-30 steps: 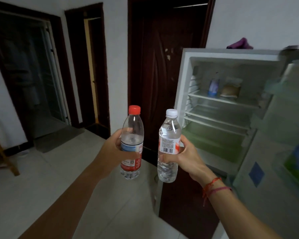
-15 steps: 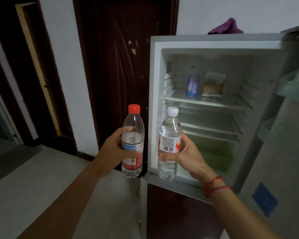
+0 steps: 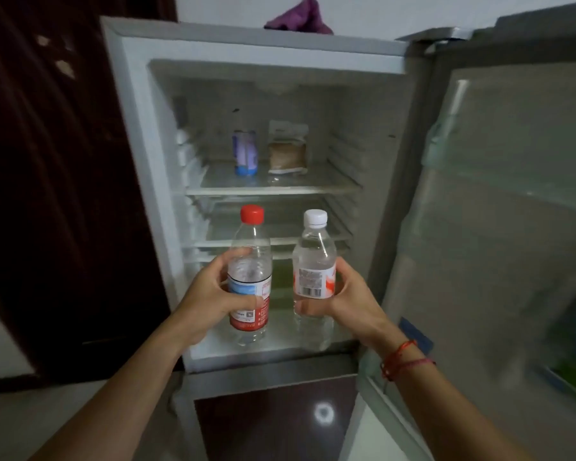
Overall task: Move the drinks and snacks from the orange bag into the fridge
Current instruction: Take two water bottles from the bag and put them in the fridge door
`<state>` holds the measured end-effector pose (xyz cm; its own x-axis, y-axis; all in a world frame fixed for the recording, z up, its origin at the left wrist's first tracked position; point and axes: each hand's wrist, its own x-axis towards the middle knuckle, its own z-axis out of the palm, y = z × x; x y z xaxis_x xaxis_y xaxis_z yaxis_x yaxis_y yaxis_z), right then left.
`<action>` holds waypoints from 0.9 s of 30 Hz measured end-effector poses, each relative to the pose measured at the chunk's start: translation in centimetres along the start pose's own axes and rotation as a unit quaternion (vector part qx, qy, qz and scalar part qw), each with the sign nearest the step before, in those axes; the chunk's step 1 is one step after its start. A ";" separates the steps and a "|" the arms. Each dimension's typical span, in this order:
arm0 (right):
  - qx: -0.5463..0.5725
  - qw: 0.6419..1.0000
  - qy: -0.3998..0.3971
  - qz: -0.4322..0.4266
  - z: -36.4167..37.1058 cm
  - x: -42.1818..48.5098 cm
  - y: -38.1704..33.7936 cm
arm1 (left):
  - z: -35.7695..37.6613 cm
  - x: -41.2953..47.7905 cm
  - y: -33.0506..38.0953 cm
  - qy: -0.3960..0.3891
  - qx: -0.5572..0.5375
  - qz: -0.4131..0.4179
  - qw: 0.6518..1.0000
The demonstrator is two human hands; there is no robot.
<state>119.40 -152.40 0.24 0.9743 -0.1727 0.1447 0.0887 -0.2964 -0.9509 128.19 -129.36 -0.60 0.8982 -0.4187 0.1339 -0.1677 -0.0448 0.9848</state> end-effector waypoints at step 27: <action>-0.083 0.889 0.418 0.166 -1.8 -19.0 2.5 | 15.5 2.0 -2.8 -0.416 -0.078 0.046 0.905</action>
<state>100.69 -151.58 -4.39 0.4403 -0.8941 0.0822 -0.2740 -0.2209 -0.9360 124.18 -144.12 -4.82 0.2553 -0.9550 0.1507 -0.1085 0.1266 0.9860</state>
